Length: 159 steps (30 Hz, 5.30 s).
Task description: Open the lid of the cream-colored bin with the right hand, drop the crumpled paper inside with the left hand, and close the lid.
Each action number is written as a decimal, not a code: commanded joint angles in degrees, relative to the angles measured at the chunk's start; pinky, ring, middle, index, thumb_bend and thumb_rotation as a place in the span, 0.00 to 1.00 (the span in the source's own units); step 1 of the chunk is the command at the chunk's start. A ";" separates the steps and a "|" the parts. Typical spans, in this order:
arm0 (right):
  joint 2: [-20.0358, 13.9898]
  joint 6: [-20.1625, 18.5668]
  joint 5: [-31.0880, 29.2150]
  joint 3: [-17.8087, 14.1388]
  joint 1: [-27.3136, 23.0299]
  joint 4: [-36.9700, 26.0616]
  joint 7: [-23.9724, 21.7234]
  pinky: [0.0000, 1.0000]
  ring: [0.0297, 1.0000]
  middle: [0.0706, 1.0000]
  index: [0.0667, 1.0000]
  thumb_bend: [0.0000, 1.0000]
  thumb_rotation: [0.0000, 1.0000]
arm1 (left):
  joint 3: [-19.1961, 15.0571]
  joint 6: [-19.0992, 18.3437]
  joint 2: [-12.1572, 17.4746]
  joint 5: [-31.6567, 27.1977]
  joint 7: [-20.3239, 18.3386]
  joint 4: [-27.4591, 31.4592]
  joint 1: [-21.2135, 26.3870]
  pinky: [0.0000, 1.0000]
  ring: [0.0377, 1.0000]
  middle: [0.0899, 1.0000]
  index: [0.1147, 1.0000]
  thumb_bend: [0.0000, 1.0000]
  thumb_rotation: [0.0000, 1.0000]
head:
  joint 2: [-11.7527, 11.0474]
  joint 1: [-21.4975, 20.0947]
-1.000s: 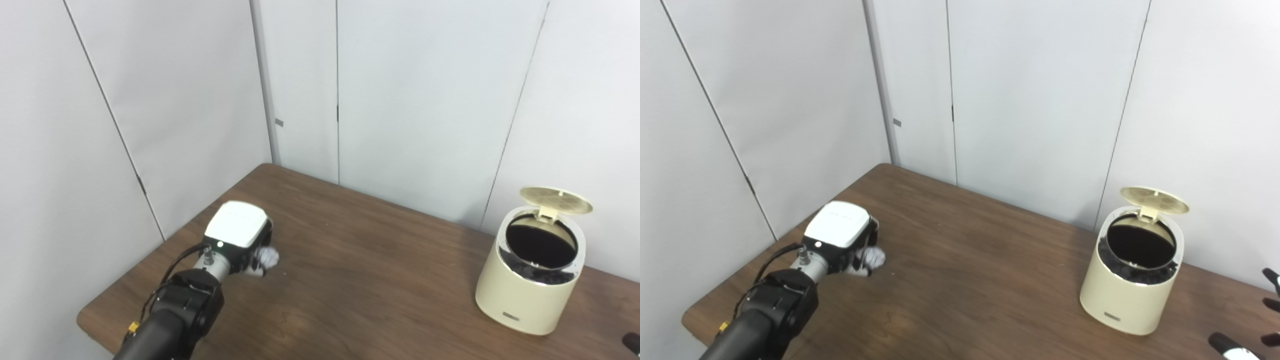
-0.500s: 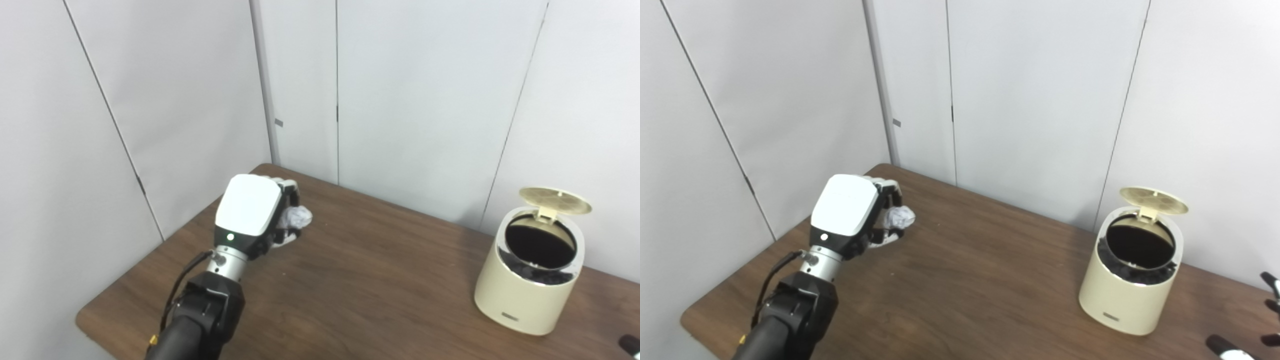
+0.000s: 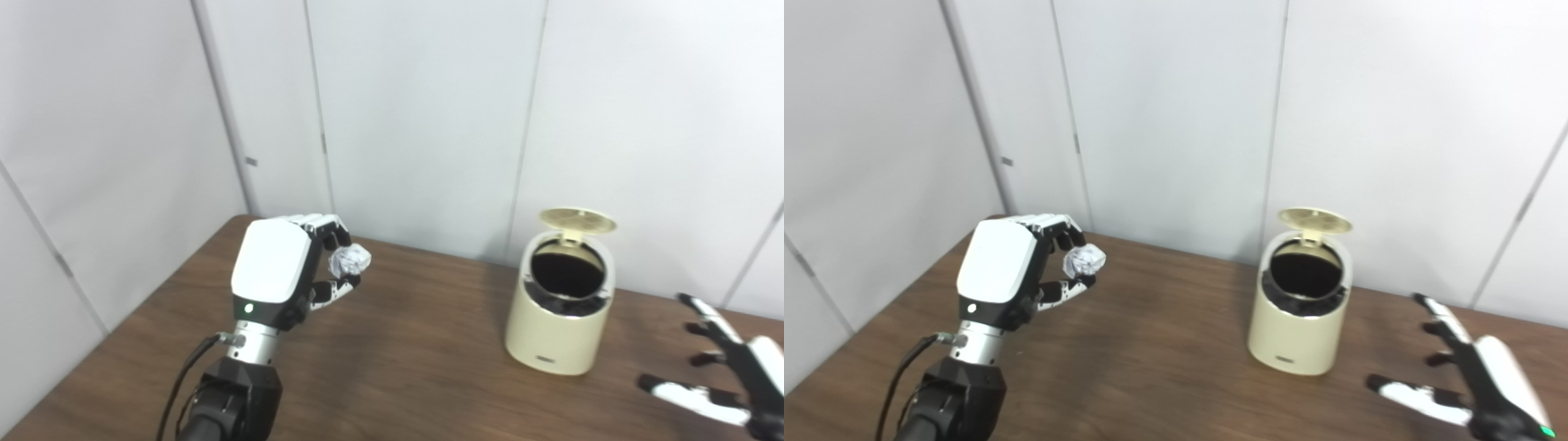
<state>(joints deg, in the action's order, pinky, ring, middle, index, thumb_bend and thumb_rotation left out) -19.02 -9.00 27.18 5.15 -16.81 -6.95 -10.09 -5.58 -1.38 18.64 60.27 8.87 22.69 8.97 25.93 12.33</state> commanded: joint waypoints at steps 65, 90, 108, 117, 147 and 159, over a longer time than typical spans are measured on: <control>4.59 -1.11 6.19 2.89 -2.28 -3.96 3.55 0.67 0.82 0.91 0.87 0.77 0.45 | 21.43 7.08 -12.80 -5.66 16.69 -33.25 26.56 0.37 0.38 0.41 0.43 0.52 0.00 | -2.72 -16.71; 3.76 -1.03 4.69 2.01 -2.30 -4.17 3.55 0.65 0.81 0.91 0.88 0.81 0.52 | 27.10 2.32 -10.98 -0.23 20.77 -42.91 31.59 0.45 0.47 0.40 0.45 0.52 0.00 | -2.20 -16.45; 4.02 -1.26 4.78 2.00 -2.23 -4.35 3.58 0.64 0.80 0.91 0.87 0.80 0.50 | 28.16 1.72 -9.01 -0.91 15.89 -37.70 30.24 0.50 0.52 0.46 0.43 0.52 0.05 | -1.81 -16.06; 4.05 -0.94 4.40 1.83 -2.05 -4.23 3.73 0.64 0.80 0.91 0.87 0.80 0.49 | 28.18 1.72 -8.95 -0.89 15.41 -37.01 30.00 0.51 0.53 0.48 0.43 0.52 0.08 | -1.64 -15.97; 3.87 -1.73 4.27 1.74 -1.81 -5.29 3.11 0.65 0.81 0.91 0.87 0.79 0.47 | 28.15 0.91 -9.12 -1.17 13.71 -36.84 29.57 0.50 0.54 0.50 0.59 0.94 0.27 | -0.97 -15.70; 3.86 -2.10 4.33 1.71 -1.66 -5.63 3.09 0.65 0.81 0.91 0.87 0.80 0.49 | 28.67 0.08 -8.92 -0.68 13.01 -36.65 29.73 0.50 0.54 0.53 0.62 0.94 0.29 | -0.62 -15.69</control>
<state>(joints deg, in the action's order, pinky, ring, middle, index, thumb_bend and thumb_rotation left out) -14.79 -11.55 31.67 7.54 -16.91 -10.10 -7.63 23.06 -1.29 9.45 58.71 21.63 -15.82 36.50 25.31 -3.34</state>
